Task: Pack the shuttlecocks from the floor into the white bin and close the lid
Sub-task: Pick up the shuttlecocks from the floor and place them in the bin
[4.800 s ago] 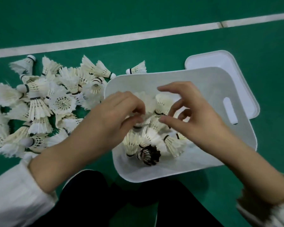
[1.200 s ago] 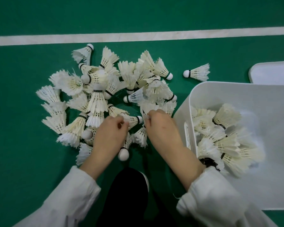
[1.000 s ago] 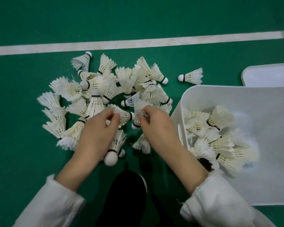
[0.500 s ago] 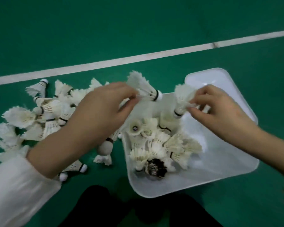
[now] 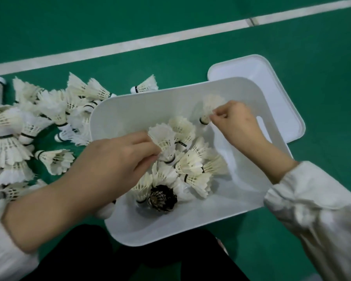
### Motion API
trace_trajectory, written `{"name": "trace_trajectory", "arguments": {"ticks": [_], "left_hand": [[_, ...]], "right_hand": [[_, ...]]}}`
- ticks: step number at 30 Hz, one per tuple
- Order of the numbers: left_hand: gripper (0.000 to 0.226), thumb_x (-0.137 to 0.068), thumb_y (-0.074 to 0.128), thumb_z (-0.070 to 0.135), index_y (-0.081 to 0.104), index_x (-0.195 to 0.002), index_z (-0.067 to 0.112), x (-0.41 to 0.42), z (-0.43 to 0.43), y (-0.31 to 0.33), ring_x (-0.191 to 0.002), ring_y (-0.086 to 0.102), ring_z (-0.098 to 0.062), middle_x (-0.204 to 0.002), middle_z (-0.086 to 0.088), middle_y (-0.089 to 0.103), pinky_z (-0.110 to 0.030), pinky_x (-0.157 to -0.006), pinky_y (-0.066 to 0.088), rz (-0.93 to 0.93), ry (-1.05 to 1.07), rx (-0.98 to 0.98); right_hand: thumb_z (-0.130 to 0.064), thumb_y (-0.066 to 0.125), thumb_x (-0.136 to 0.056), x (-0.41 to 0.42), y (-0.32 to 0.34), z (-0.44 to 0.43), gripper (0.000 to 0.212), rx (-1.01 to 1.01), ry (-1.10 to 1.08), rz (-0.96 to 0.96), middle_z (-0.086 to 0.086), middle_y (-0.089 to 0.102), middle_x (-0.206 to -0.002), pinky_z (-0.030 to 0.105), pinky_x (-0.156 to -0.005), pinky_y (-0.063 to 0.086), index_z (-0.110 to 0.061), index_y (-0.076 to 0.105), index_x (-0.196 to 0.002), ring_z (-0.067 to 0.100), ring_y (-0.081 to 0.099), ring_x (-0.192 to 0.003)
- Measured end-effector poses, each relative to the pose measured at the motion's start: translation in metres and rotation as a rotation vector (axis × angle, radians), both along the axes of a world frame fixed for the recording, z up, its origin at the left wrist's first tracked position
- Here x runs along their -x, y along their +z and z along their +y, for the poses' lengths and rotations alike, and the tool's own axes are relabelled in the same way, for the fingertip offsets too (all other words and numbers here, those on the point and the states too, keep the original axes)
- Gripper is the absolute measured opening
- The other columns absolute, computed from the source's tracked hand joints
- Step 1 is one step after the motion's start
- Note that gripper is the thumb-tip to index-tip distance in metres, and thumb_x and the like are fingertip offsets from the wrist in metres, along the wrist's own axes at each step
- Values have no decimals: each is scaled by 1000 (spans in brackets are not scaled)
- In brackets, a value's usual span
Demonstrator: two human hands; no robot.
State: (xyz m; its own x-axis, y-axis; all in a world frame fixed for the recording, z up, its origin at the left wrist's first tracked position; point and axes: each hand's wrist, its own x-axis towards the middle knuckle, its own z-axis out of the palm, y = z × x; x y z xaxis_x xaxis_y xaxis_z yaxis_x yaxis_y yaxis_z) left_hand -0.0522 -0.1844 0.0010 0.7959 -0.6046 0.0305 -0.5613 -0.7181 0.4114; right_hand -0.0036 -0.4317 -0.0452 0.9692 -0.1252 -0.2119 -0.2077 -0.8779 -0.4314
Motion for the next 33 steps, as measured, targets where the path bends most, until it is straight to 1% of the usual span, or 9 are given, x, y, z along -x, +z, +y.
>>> {"name": "trace_trajectory", "arguments": {"ticks": [2, 8, 12, 19, 21, 24, 28, 31, 33], "left_hand": [[28, -88, 42, 36, 68, -89, 26, -2, -3, -2, -59, 61, -16, -89, 13, 65, -28, -41, 46, 5, 2, -6], [28, -88, 42, 37, 68, -89, 27, -2, -12, -8, -58, 61, -16, -87, 15, 64, -25, -39, 40, 14, -24, -49], [28, -88, 41, 36, 68, -87, 27, -2, -14, -6, -56, 60, -16, -85, 14, 64, -24, -39, 36, -1, -38, -66], [30, -87, 40, 36, 68, -88, 26, -4, -12, -3, -57, 62, -17, -86, 13, 65, -25, -40, 38, -4, -27, -53], [30, -87, 40, 36, 68, -88, 26, -5, -12, -3, -59, 62, -17, -86, 12, 65, -26, -39, 41, -6, -27, -50], [28, -88, 41, 35, 67, -88, 26, -7, -10, -1, -60, 62, -17, -86, 12, 65, -28, -38, 44, -21, -24, -39], [28, -87, 40, 35, 65, -88, 24, -10, -13, -1, -60, 61, -20, -83, 9, 64, -34, -39, 47, -7, -3, -8], [31, -85, 38, 33, 65, -87, 19, -12, -13, -7, -61, 61, -22, -79, 4, 62, -36, -42, 48, 31, -21, 22], [29, -87, 38, 33, 63, -89, 20, -10, -13, -9, -63, 60, -21, -80, 5, 59, -34, -44, 47, 52, -30, 38]], "right_hand": [[-14, 53, -87, -1, -6, -6, 26, 51, -11, 32, 24, 58, -68, 35, -51, 36, 6, 65, -74, 33, 57, -64], [-12, 48, -91, 6, -37, -19, 27, 40, -41, 259, 20, 52, -68, 28, -48, 31, 10, 64, -88, 30, 49, -60], [-14, 48, -92, 6, -47, -16, 24, 6, 6, 235, 19, 65, -100, 31, -70, 44, 0, 67, -97, 35, 62, -91], [-5, 47, -89, 7, -43, -19, 40, -38, 15, 185, 7, 43, -131, 29, -82, 41, -15, 49, -128, 29, 57, -103], [-7, 47, -90, 11, -28, -18, 38, -32, 11, 139, 3, 45, -129, 23, -77, 41, -18, 50, -126, 24, 57, -100], [-9, 50, -91, 22, 13, -4, 26, -217, 18, -2, -10, 55, -105, 3, -59, 35, -23, 61, -109, 6, 55, -79], [-1, 60, -85, 46, 47, 38, 30, -533, 461, -39, -8, 54, -111, 4, -69, 39, -17, 61, -111, -8, 54, -81], [-10, 63, -84, 49, 32, 56, 32, -443, 539, 74, -14, 46, -101, 7, -65, 39, -16, 55, -115, 2, 55, -78], [-12, 63, -84, 45, 27, 59, 20, -356, 520, 6, -12, 45, -93, 11, -64, 37, -12, 60, -104, 7, 52, -76]]}}
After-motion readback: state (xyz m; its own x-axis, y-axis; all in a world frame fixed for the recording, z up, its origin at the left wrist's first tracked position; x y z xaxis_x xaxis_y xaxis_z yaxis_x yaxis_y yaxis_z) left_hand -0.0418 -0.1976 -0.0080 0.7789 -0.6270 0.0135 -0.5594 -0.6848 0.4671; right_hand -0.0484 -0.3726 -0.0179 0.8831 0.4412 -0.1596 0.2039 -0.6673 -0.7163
